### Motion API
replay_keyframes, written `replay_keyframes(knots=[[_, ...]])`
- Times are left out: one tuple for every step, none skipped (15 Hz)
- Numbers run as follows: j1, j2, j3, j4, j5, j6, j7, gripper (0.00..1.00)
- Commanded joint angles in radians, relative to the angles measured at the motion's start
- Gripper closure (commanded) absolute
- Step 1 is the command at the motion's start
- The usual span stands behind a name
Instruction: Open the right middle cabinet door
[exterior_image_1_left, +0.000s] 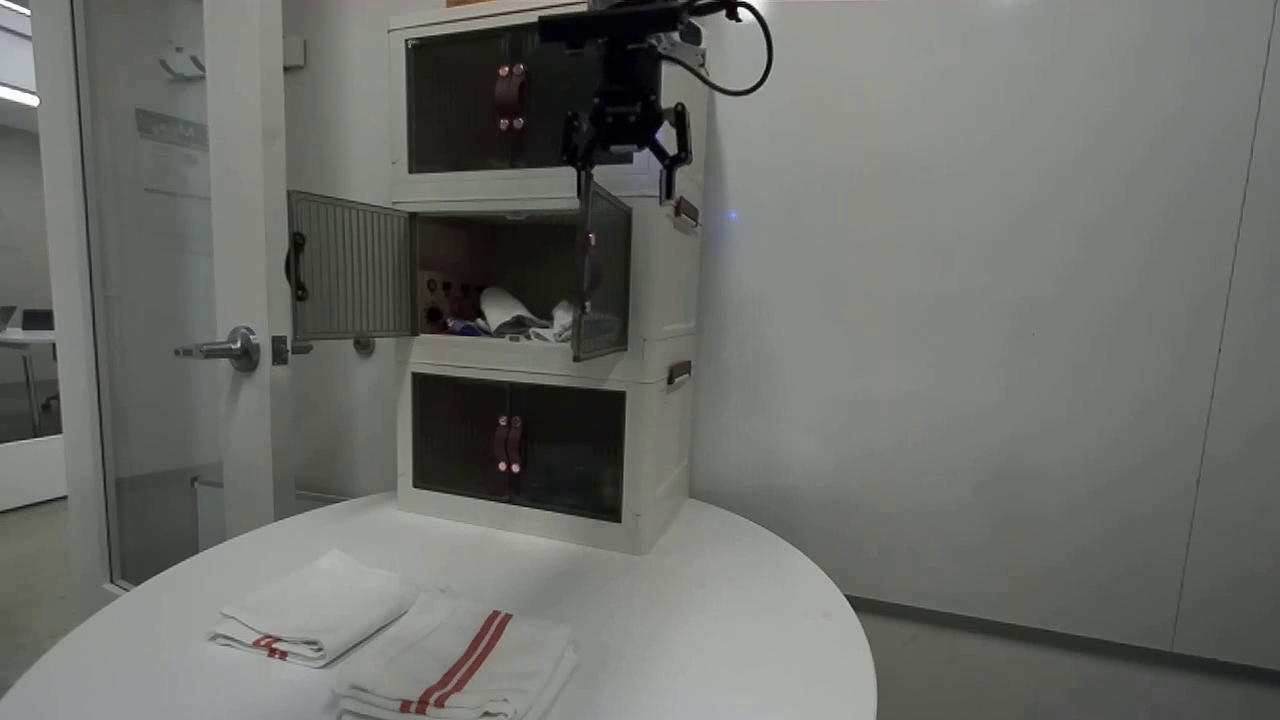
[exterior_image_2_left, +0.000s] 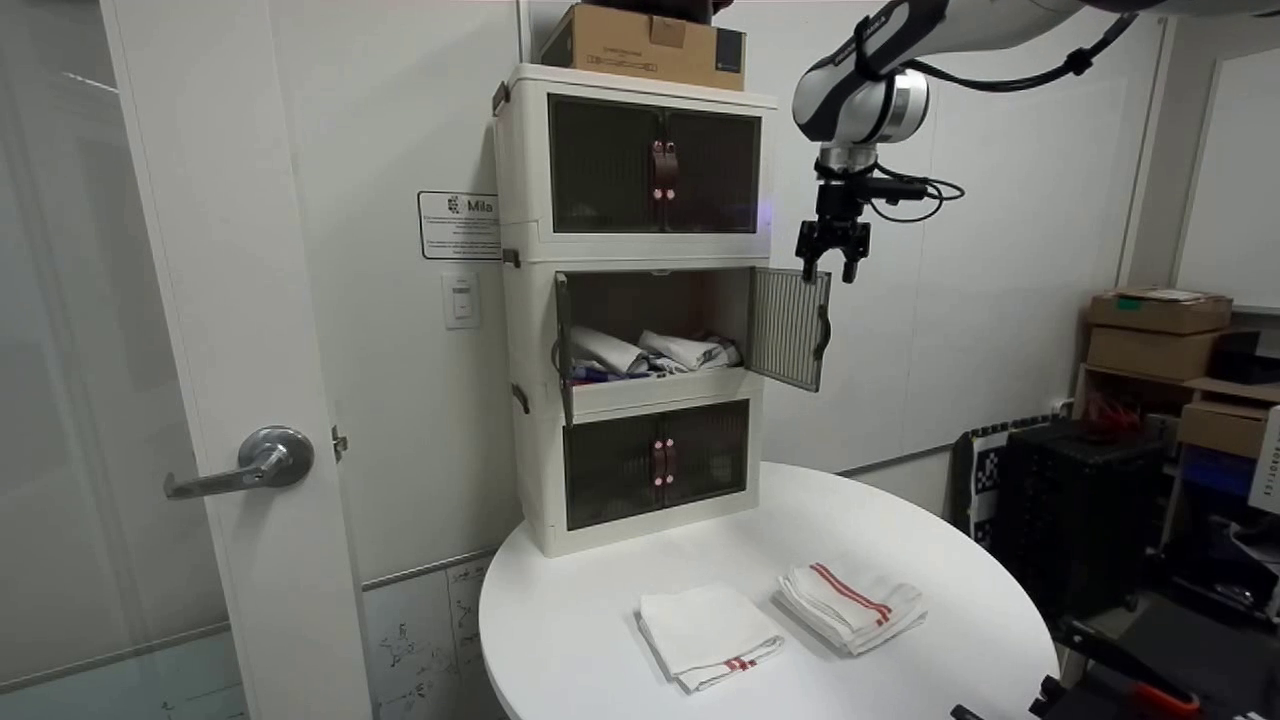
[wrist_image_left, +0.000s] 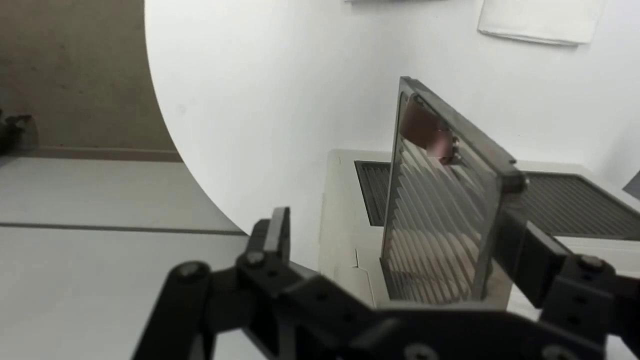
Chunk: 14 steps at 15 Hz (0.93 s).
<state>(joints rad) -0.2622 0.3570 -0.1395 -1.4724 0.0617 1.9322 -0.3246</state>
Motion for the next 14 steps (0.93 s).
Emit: replay_keyframes(knots=[[-0.027, -0.007, 0.018, 0.046, -0.022, -0.047, -0.199, 0.0], [-0.029, -0.005, 0.021, 0.056, -0.027, -0.053, -0.251, 0.0], [-0.028, -0.002, 0.025, 0.064, -0.034, -0.059, -0.296, 0.0], [-0.027, 0.0, 0.029, 0.071, -0.039, -0.062, -0.332, 0.0], [-0.023, 0.0, 0.032, 0.074, -0.042, -0.063, -0.366, 0.0], [-0.02, -0.001, 0.04, 0.075, -0.035, -0.063, -0.391, 0.0], [-0.015, -0.005, 0.048, 0.074, -0.02, -0.065, -0.404, 0.0], [-0.012, -0.009, 0.056, 0.074, -0.011, -0.069, -0.416, 0.0], [-0.007, -0.014, 0.067, 0.079, 0.004, -0.088, -0.414, 0.0], [-0.001, -0.017, 0.075, 0.088, 0.021, -0.112, -0.394, 0.0], [0.005, -0.023, 0.085, 0.1, 0.048, -0.147, -0.362, 0.0], [0.013, -0.031, 0.093, 0.11, 0.073, -0.173, -0.329, 0.0], [0.023, -0.043, 0.1, 0.114, 0.092, -0.193, -0.298, 0.0], [0.036, -0.055, 0.104, 0.116, 0.098, -0.194, -0.268, 0.0]])
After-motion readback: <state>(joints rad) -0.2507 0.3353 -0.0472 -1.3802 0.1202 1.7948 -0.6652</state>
